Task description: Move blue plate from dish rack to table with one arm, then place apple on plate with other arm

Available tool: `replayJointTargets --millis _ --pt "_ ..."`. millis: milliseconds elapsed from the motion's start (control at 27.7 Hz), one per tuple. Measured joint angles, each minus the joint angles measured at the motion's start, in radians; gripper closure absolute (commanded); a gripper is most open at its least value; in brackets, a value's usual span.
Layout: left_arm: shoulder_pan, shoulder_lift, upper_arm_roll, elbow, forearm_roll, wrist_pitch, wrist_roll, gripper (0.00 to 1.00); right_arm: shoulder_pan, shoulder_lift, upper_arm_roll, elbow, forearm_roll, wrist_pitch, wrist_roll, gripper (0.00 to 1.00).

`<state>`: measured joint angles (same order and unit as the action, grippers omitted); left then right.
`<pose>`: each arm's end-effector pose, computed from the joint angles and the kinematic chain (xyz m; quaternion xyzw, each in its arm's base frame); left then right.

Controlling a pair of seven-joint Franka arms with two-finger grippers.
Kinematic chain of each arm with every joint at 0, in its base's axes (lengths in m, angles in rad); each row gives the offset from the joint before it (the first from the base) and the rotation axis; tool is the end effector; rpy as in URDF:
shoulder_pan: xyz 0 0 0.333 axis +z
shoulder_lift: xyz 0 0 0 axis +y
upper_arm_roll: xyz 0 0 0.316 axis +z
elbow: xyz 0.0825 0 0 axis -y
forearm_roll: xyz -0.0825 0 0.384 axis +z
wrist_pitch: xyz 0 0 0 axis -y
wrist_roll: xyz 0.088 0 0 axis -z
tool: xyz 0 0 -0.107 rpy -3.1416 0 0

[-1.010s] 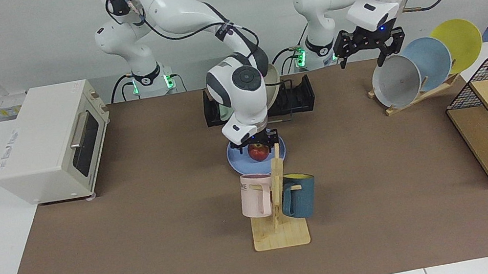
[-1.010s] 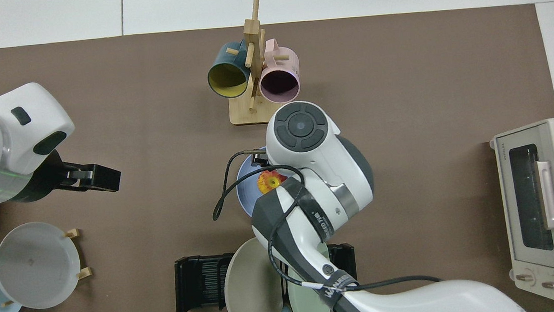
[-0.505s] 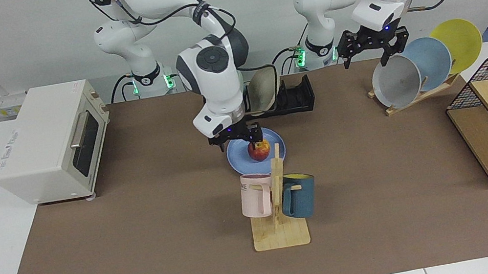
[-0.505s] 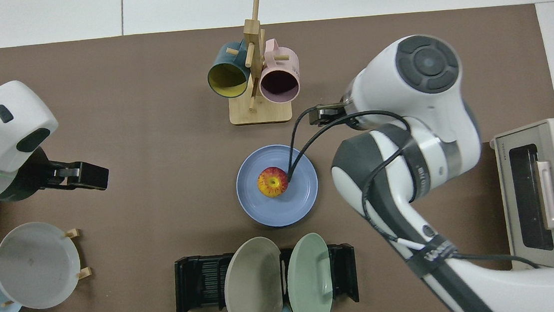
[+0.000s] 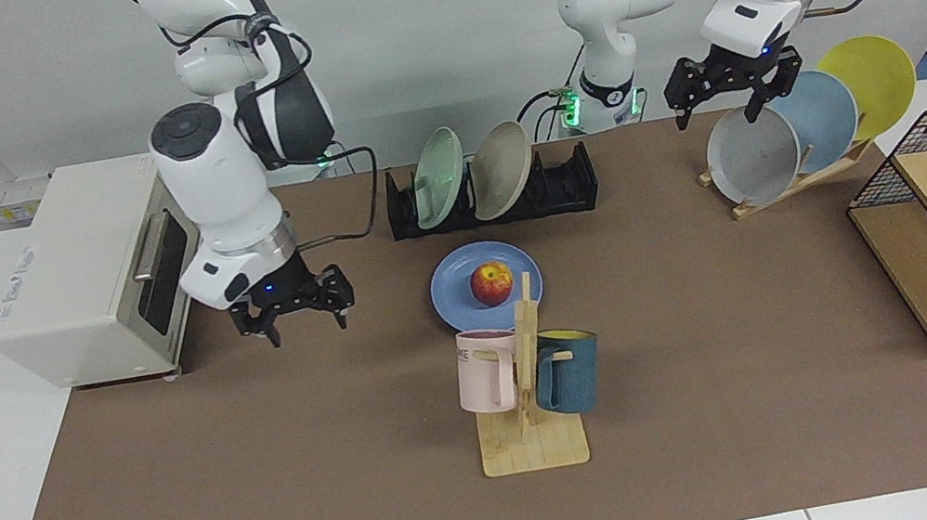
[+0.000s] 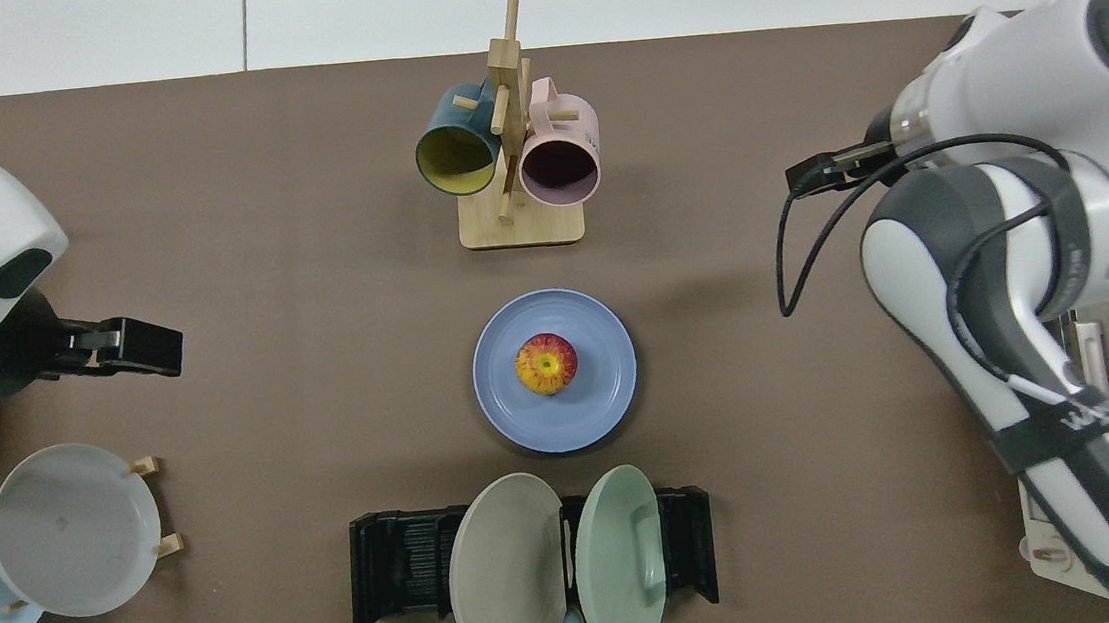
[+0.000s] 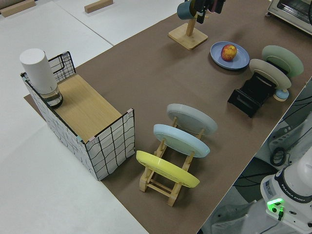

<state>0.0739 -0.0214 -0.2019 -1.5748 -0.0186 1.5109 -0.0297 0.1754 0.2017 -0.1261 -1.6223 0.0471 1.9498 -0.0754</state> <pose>0.5369 -0.0725 0.6290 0.9985 -0.0494 -0.0220 0.0054 0.6358 0.0407 0.5156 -0.9963 -0.0570 -0.0638 0.0091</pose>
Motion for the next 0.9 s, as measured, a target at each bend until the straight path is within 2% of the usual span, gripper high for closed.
replayJointTargets --millis 433,902 --pt "0.0 0.0 -0.001 0.0 0.0 0.0 0.0 0.0 -0.042 -0.135 0.003 0.013 -0.007 -0.188 -0.044 0.0" --pt "0.0 0.0 -0.001 0.0 0.0 0.0 0.0 0.0 -0.046 -0.148 0.008 0.023 -0.007 -0.234 -0.044 0.0"
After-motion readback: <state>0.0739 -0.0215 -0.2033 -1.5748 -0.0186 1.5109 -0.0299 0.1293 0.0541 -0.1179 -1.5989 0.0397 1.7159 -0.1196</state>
